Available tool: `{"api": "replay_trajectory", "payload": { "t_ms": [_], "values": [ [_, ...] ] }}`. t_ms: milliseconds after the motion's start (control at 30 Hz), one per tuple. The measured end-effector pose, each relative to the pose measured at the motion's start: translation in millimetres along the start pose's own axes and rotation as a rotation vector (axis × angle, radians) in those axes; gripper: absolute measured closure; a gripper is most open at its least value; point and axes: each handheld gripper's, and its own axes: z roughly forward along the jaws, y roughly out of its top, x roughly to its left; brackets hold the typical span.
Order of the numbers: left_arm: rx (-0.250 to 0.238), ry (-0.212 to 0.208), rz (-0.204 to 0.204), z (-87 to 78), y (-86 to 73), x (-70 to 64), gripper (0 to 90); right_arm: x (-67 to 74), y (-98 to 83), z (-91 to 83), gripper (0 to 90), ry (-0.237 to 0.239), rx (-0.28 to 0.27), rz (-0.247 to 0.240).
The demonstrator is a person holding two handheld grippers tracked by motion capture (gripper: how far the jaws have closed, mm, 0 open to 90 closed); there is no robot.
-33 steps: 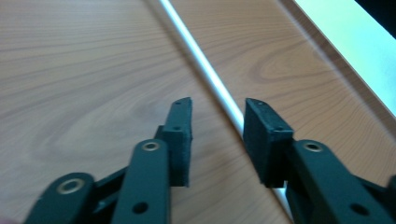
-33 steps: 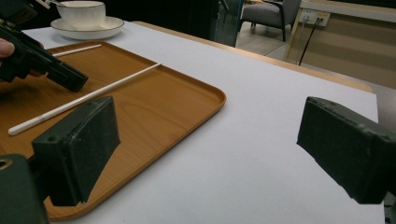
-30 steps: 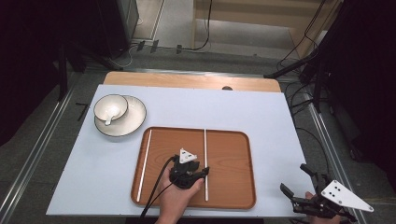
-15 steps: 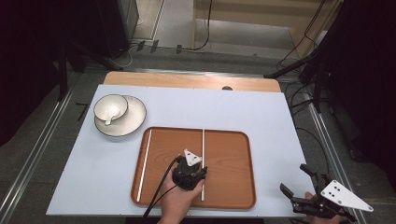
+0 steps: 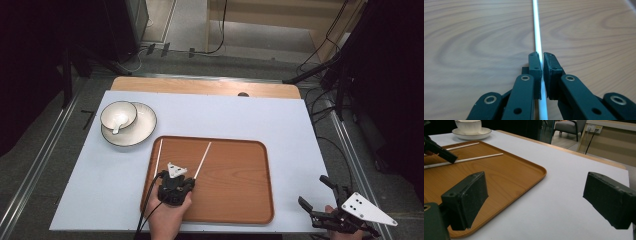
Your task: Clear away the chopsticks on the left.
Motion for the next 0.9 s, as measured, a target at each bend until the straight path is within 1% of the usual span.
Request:
{"api": "replay_trajectory", "payload": {
  "t_ms": [267, 333, 567, 667, 767, 833, 900],
  "values": [
    [-0.027, 0.042, -0.083, -17.0, -11.3, 25.1, 85.6, 1.0, 0.2, 1.9, 5.8, 0.004, 0.002, -0.004],
    [-0.038, 0.048, -0.11, -20.8, -14.8, 30.4, 85.5, 1.2, 0.2, 2.0, 5.8, 0.005, 0.002, -0.004],
    [-0.061, 0.074, -0.165, -27.7, -19.8, 42.7, 85.6, 1.7, 0.3, 2.7, 5.8, 0.006, 0.003, -0.003],
    [-0.066, 0.087, -0.173, -29.2, -20.6, 45.9, 85.6, 1.9, 0.4, 3.0, 5.8, 0.007, 0.003, -0.005],
    [-0.081, 0.094, -0.196, -30.7, -22.2, 50.6, 85.5, 1.9, 0.3, 3.3, 5.8, 0.009, 0.004, -0.003],
    [-0.092, 0.09, -0.22, -31.2, -23.2, 53.5, 85.5, 1.7, 0.3, 3.3, 5.8, 0.009, 0.004, -0.003],
    [-0.094, 0.091, -0.223, -30.9, -23.1, 53.2, 85.5, 1.7, 0.2, 3.3, 5.8, 0.008, 0.005, -0.003]
  ]
}}
